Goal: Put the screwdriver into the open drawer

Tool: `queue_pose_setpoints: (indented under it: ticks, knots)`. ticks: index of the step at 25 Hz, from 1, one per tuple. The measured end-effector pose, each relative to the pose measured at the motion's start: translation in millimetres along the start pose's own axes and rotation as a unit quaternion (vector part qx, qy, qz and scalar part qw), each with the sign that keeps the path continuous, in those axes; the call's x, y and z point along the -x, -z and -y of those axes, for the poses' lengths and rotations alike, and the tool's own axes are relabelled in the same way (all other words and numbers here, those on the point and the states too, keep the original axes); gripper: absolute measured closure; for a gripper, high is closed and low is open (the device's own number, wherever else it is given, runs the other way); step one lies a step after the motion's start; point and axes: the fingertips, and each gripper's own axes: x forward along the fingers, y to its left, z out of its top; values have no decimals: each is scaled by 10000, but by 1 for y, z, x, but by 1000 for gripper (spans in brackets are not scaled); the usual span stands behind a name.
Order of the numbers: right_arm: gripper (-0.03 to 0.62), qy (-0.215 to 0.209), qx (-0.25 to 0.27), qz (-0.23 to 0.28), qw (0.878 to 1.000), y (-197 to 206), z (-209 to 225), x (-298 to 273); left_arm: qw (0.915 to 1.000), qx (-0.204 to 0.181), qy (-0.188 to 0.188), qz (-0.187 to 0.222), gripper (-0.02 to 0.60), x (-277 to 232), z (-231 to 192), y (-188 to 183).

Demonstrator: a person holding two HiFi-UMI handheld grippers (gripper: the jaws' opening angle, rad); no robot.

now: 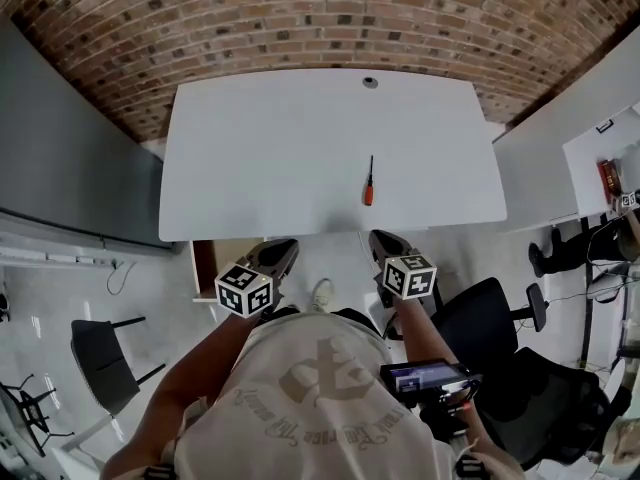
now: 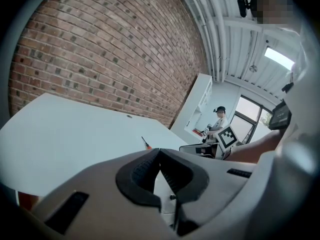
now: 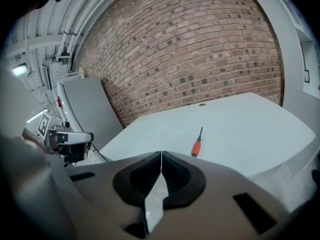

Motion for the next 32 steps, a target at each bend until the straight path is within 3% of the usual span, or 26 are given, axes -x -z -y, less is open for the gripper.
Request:
queue_pose_setpoints:
  ticks: [13,25,30,31,32]
  knots:
    - [571,208,114,-950,9952,-18,74,-78,9985,313,-438,103,561,-36,-28,-15]
    - [569,465,-455,-1656,9840,-27,126,-139,9955,517,-771,176,561,-56,-49,-24]
    - [568,375,-833,-1825,9790,-24,134,-155,9938,615,-903,228,561,-58,-55,-25]
    - [559,356,-957,-1842,9776,-24,135,-158,9933,633,-931,243,561,-57,-56,-25]
    - [508,340,-1073,-1868,9759,-25,136,-161,9929,653,-961,257,561,-57,-57,-25]
